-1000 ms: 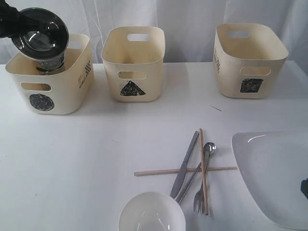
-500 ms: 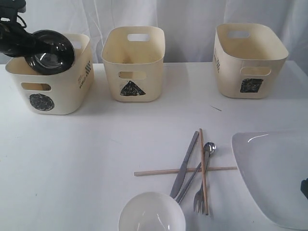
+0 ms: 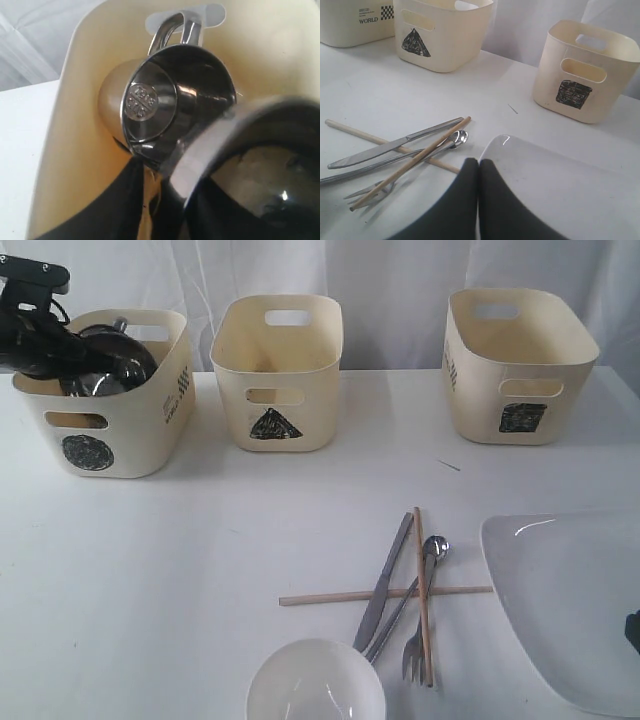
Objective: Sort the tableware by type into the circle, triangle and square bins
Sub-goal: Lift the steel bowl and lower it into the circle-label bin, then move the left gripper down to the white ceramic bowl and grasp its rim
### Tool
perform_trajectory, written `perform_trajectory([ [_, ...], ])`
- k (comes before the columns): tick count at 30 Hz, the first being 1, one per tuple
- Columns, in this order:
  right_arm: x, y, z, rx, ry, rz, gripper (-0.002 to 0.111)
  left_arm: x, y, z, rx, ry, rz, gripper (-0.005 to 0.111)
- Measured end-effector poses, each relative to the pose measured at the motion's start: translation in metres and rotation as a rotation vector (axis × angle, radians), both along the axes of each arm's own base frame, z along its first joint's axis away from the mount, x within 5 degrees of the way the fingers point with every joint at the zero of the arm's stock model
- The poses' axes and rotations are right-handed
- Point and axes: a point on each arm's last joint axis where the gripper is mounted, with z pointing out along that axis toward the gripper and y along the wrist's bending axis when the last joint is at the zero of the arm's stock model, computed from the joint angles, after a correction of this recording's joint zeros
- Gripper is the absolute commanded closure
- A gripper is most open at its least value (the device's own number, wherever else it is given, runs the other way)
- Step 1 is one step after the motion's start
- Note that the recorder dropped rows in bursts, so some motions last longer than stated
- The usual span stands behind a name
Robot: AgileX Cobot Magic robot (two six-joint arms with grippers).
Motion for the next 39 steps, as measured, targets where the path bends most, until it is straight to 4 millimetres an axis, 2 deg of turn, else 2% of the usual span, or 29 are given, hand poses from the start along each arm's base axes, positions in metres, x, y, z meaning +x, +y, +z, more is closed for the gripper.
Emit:
perform_trajectory([
  [7, 0.000, 0.000, 0.000, 0.000, 0.000, 0.000, 0.108, -0.014, 0.002, 0.019, -0.012, 0.052, 0.021, 0.056],
  [10, 0.000, 0.000, 0.000, 0.000, 0.000, 0.000, 0.108, -0.022, -0.003, 0.034, -0.012, 0.048, 0.012, 0.056],
  [15, 0.000, 0.000, 0.000, 0.000, 0.000, 0.000, 0.108, -0.043, -0.035, 0.060, -0.012, 0.043, -0.066, 0.056],
  [17, 0.000, 0.000, 0.000, 0.000, 0.000, 0.000, 0.108, -0.055, -0.050, 0.064, -0.016, 0.046, -0.106, 0.056],
  [20, 0.000, 0.000, 0.000, 0.000, 0.000, 0.000, 0.108, -0.081, -0.072, 0.060, -0.032, 0.084, -0.171, 0.056],
  [24, 0.000, 0.000, 0.000, 0.000, 0.000, 0.000, 0.108, -0.126, -0.104, 0.047, -0.033, 0.177, -0.281, 0.056],
  [27, 0.000, 0.000, 0.000, 0.000, 0.000, 0.000, 0.108, -0.160, -0.121, 0.039, -0.031, 0.259, -0.358, 0.056],
  [31, 0.000, 0.000, 0.000, 0.000, 0.000, 0.000, 0.108, -0.199, -0.135, 0.028, -0.020, 0.365, -0.439, 0.056],
  [34, 0.000, 0.000, 0.000, 0.000, 0.000, 0.000, 0.108, -0.219, -0.144, 0.020, -0.016, 0.422, -0.489, 0.056],
  [39, 0.000, 0.000, 0.000, 0.000, 0.000, 0.000, 0.108, -0.242, -0.160, 0.014, -0.039, 0.487, -0.562, 0.056],
])
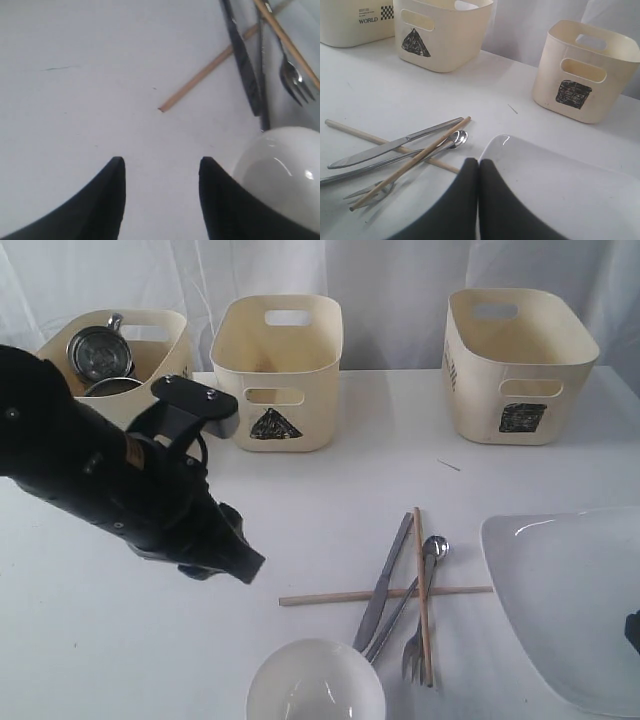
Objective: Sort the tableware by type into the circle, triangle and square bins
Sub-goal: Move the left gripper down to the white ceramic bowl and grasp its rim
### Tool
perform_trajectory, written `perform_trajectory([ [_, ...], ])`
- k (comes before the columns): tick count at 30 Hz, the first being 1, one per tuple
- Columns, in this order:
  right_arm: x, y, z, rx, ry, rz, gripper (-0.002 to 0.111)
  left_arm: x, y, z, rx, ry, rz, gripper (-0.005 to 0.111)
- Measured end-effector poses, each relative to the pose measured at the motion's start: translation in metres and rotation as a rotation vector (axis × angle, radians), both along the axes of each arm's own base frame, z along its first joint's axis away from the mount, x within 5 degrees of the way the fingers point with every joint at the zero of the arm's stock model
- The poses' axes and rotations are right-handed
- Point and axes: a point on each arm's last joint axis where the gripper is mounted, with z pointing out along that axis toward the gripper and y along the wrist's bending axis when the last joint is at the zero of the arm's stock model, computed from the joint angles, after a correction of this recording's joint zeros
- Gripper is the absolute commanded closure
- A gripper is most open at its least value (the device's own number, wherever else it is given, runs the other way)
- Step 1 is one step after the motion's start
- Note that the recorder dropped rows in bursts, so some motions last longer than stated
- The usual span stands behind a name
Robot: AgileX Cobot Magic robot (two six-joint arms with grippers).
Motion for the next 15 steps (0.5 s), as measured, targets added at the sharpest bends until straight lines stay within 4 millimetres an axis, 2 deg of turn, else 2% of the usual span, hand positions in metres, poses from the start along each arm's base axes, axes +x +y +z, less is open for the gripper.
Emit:
perform_trajectory([
  [8, 0.000, 0.000, 0.000, 0.000, 0.000, 0.000, 0.108, -0.018, -0.014, -0.002, -0.024, 0.050, -0.061, 0.050],
  [15, 0.000, 0.000, 0.000, 0.000, 0.000, 0.000, 0.108, -0.037, -0.017, -0.020, -0.015, 0.132, -0.085, 0.049],
])
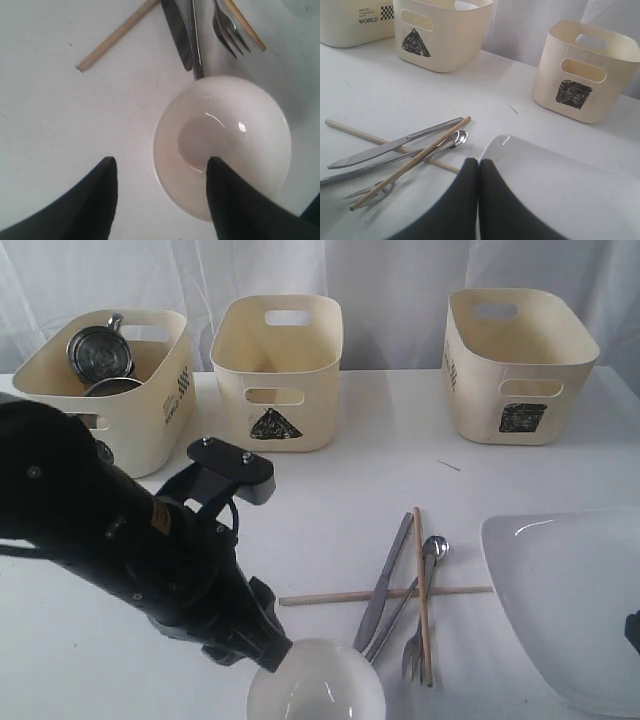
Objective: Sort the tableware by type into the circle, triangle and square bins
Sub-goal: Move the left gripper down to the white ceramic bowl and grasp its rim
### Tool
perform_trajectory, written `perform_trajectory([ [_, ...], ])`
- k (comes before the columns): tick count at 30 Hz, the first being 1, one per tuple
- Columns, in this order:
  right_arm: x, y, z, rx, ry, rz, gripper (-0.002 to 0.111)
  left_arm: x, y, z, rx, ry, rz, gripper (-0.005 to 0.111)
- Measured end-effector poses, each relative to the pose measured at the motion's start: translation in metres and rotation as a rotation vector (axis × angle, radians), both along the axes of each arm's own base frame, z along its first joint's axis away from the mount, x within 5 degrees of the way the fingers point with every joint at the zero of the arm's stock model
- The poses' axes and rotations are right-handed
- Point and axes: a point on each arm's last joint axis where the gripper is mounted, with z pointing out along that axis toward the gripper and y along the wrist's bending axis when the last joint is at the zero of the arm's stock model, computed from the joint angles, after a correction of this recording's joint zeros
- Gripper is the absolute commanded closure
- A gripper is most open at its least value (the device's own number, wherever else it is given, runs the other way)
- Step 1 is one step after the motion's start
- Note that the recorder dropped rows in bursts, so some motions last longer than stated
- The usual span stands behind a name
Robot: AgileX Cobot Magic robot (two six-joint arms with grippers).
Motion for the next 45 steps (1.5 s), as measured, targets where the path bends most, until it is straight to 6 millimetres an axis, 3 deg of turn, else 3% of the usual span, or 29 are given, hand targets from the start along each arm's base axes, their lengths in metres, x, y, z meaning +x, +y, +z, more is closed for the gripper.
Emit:
perform_trajectory([
  [14, 0.000, 0.000, 0.000, 0.000, 0.000, 0.000, 0.108, -0.002, -0.002, -0.009, -0.024, -0.017, 0.011, 0.049],
  [45, 0.000, 0.000, 0.000, 0.000, 0.000, 0.000, 0.108, 0.015, -0.024, -0.072, 0.081, 0.033, -0.001, 0.050],
])
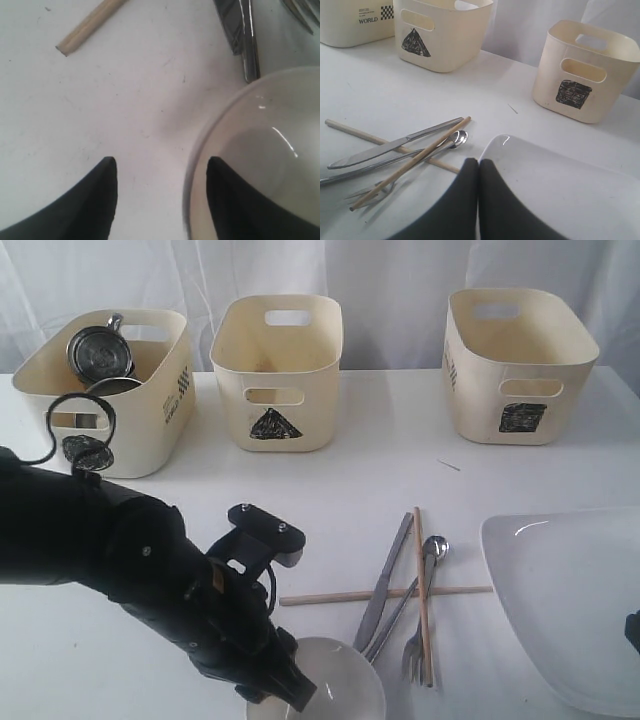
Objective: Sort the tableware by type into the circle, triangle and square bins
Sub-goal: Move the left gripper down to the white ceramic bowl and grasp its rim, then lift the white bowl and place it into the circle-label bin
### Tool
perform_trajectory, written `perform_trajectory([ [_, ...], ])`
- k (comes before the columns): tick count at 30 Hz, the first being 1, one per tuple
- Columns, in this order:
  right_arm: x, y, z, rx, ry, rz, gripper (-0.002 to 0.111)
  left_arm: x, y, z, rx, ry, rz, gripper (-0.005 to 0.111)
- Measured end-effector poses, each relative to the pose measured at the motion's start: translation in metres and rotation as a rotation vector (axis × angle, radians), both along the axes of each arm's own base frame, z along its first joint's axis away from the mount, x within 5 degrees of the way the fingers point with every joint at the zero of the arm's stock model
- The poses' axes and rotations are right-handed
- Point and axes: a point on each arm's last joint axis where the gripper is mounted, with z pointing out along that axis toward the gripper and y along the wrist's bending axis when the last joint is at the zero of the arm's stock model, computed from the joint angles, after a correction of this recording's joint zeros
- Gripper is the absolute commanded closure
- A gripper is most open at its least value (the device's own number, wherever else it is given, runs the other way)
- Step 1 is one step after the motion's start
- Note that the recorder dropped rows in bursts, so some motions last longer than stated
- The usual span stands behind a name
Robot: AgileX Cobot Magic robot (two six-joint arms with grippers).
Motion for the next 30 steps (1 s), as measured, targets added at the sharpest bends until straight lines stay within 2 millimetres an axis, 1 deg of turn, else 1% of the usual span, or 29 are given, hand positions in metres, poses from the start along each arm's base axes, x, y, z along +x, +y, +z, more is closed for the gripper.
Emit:
perform_trajectory([
  [1, 0.000, 0.000, 0.000, 0.000, 0.000, 0.000, 0.108, 0.000, -0.001, -0.002, 0.001, 0.006, 0.003, 0.052],
  [3, 0.000, 0.000, 0.000, 0.000, 0.000, 0.000, 0.108, -0.002, -0.003, -0.005, 0.004, 0.015, -0.001, 0.061],
  [5, 0.000, 0.000, 0.000, 0.000, 0.000, 0.000, 0.108, -0.002, -0.004, -0.007, 0.007, 0.020, 0.003, 0.073],
  [9, 0.000, 0.000, 0.000, 0.000, 0.000, 0.000, 0.108, -0.002, -0.004, -0.008, 0.006, 0.021, 0.005, 0.099],
  [10, 0.000, 0.000, 0.000, 0.000, 0.000, 0.000, 0.108, -0.002, -0.004, -0.008, 0.005, 0.022, 0.007, 0.104],
  [11, 0.000, 0.000, 0.000, 0.000, 0.000, 0.000, 0.108, -0.002, -0.005, -0.008, -0.001, 0.026, 0.015, 0.107],
  [15, 0.000, 0.000, 0.000, 0.000, 0.000, 0.000, 0.108, -0.002, -0.005, -0.005, -0.012, 0.023, 0.011, 0.107],
  [18, 0.000, 0.000, 0.000, 0.000, 0.000, 0.000, 0.108, -0.004, -0.002, 0.002, -0.007, 0.003, -0.030, 0.107],
  [21, 0.000, 0.000, 0.000, 0.000, 0.000, 0.000, 0.108, 0.000, 0.009, 0.021, -0.010, -0.068, -0.064, 0.107],
  [24, 0.000, 0.000, 0.000, 0.000, 0.000, 0.000, 0.108, 0.009, 0.028, 0.051, -0.057, -0.176, -0.034, 0.107],
  [26, 0.000, 0.000, 0.000, 0.000, 0.000, 0.000, 0.108, 0.017, 0.044, 0.073, -0.102, -0.262, 0.016, 0.107],
  [29, 0.000, 0.000, 0.000, 0.000, 0.000, 0.000, 0.108, 0.037, 0.073, 0.108, -0.142, -0.397, 0.115, 0.107],
  [30, 0.000, 0.000, 0.000, 0.000, 0.000, 0.000, 0.108, 0.055, 0.090, 0.131, -0.172, -0.492, 0.200, 0.107],
])
